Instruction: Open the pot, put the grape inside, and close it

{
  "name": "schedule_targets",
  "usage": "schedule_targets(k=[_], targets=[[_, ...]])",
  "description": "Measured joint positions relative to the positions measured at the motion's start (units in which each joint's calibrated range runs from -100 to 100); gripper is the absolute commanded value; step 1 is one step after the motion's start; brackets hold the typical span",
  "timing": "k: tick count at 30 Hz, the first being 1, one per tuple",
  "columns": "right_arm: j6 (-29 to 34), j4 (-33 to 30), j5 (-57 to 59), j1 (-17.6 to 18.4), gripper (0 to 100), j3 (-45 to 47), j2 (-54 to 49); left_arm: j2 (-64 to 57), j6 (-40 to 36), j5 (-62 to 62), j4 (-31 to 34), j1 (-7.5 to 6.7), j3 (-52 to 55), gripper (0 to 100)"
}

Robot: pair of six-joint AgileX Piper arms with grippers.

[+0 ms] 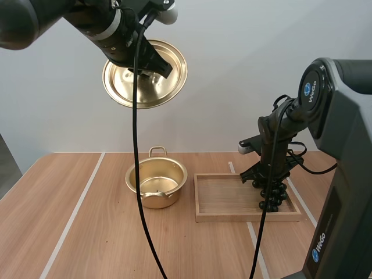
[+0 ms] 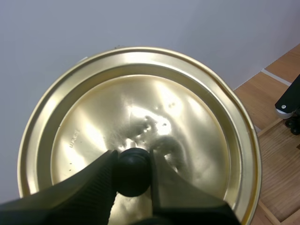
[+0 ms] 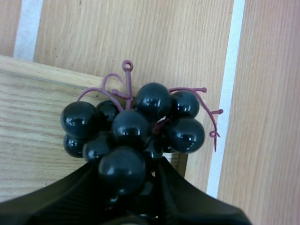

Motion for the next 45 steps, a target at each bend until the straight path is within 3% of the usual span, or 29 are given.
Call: schedule_targets(k=[15, 25, 34, 41, 45], targets=[[0.0, 2.3, -2.9, 0.0, 0, -0.1, -9.2, -6.4, 0.0, 0.0, 0.0, 0.0, 0.0, 0], [-1.0, 4.9, 1.3, 0.0, 0, -7.3, -15.6, -12.0, -0.1, -1.7, 0.0, 0.0, -2.3, 0], [-13.0, 25.0, 8.2, 0.0, 0, -14.9, -17.6, -14.8, -1.5, -2.2, 0.0, 0.0, -9.1, 0], [-16.2, 30.2, 9.7, 0.3, 0, -16.8, -17.6, -15.5, -1.7, -2.5, 0.0, 0.0, -10.5, 0], [-19.1, 34.5, 11.9, 4.6, 0, -19.6, -17.7, -15.9, -1.7, -2.1, 0.0, 0.0, -16.1, 0]])
